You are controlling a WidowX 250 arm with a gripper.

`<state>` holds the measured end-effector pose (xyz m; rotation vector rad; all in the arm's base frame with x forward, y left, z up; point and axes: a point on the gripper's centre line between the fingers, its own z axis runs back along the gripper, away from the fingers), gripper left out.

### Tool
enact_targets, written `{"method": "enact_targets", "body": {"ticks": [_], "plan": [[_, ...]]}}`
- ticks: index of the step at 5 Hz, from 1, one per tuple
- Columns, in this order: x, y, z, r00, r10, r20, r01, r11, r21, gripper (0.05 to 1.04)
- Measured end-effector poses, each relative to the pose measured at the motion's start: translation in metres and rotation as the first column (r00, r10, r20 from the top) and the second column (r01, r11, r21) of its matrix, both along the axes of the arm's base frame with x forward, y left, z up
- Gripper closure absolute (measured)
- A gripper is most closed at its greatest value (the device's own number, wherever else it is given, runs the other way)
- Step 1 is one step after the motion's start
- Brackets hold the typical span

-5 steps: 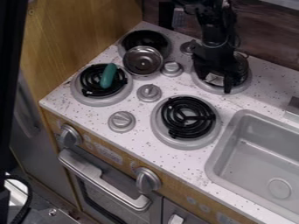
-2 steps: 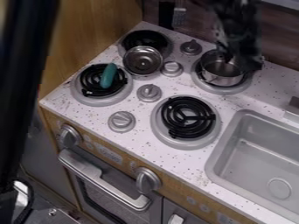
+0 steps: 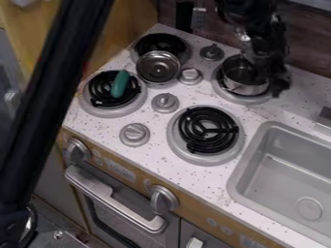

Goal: Move the silver pan to the bottom right burner

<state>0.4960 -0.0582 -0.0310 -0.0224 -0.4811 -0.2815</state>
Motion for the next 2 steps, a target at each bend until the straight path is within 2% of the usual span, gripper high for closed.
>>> {"method": "enact_targets", "body": {"ticks": [1,2], "plan": [[0.0,0.0,-0.011,0.999,0.025,-0.021,-0.025,1.0,0.003,0.083],[-0.001,0.001,-0.021,0.998,0.042,-0.05,-0.041,0.999,0.01,0.123]]}}
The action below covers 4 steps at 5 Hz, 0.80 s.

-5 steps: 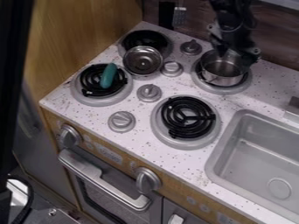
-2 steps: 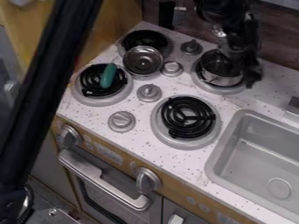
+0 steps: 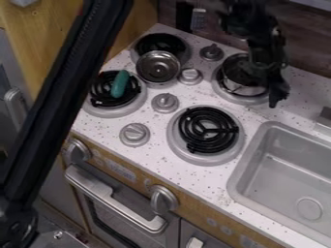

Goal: Move the silver pan to the bottom right burner

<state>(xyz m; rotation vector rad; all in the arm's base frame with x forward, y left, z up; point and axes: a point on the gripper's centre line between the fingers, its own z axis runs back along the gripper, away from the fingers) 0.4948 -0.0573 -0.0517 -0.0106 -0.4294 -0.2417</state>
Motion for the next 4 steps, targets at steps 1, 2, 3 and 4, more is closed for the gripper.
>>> {"method": "enact_targets", "body": {"ticks": [1,2,3,4], "plan": [[0.0,0.002,0.0,1.0,0.004,0.001,-0.004,1.0,0.008,0.396],[-0.004,0.003,-0.005,1.0,0.01,-0.016,-0.01,1.0,0.012,0.693],[-0.011,0.004,-0.005,1.0,0.008,-0.024,-0.008,1.0,0.006,0.907],[-0.02,0.008,0.007,1.0,-0.009,-0.026,0.01,0.999,0.033,0.991]]}}
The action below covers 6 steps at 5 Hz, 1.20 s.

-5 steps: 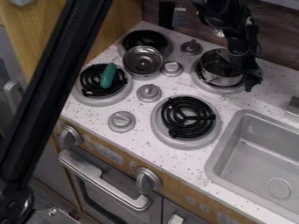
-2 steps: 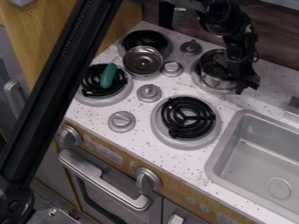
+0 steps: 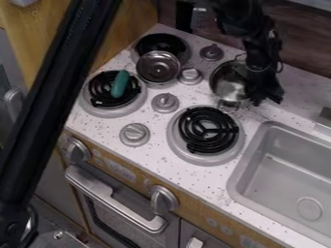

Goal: Move the silver pan to the bottom right burner

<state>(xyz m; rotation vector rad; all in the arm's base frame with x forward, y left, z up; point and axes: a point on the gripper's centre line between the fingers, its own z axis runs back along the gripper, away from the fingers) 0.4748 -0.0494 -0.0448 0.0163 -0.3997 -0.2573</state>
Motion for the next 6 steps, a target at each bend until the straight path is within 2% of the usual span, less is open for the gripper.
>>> {"method": "enact_targets", "body": {"ticks": [1,2,3,4,6], "plan": [[-0.018,0.003,0.012,1.0,-0.01,-0.021,0.011,1.0,0.028,1.014],[-0.044,0.01,0.028,0.998,0.003,-0.068,0.002,0.997,0.082,1.016],[-0.078,0.016,0.02,0.988,0.032,-0.15,-0.014,0.993,0.121,1.016],[-0.109,0.017,0.0,0.97,0.042,-0.241,-0.012,0.992,0.125,1.016],[-0.128,-0.013,-0.003,0.956,-0.006,-0.294,0.033,0.996,0.086,0.991]]}}
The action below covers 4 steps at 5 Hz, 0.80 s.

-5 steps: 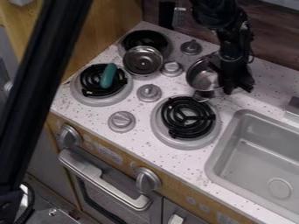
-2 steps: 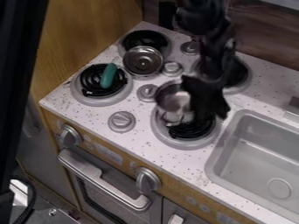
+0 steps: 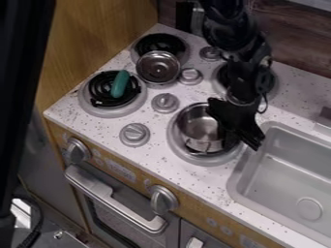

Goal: Move the silver pan to the bottom right burner

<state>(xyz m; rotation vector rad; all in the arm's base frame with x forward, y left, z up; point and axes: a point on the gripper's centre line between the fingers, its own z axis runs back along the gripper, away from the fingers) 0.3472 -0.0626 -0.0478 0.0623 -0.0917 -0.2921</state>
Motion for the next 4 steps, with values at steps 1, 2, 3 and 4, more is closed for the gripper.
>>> {"method": "enact_targets", "body": {"ticks": [1,2,3,4], "plan": [[-0.001,-0.016,-0.009,0.999,-0.029,-0.041,0.028,0.999,-0.023,0.826],[0.001,-0.017,-0.006,0.999,-0.016,-0.052,0.015,1.0,-0.011,0.551],[0.003,-0.008,0.012,0.995,0.077,-0.065,-0.074,0.996,0.05,0.243],[0.006,0.0,0.048,0.986,0.165,-0.022,-0.164,0.985,0.063,0.081]]}}
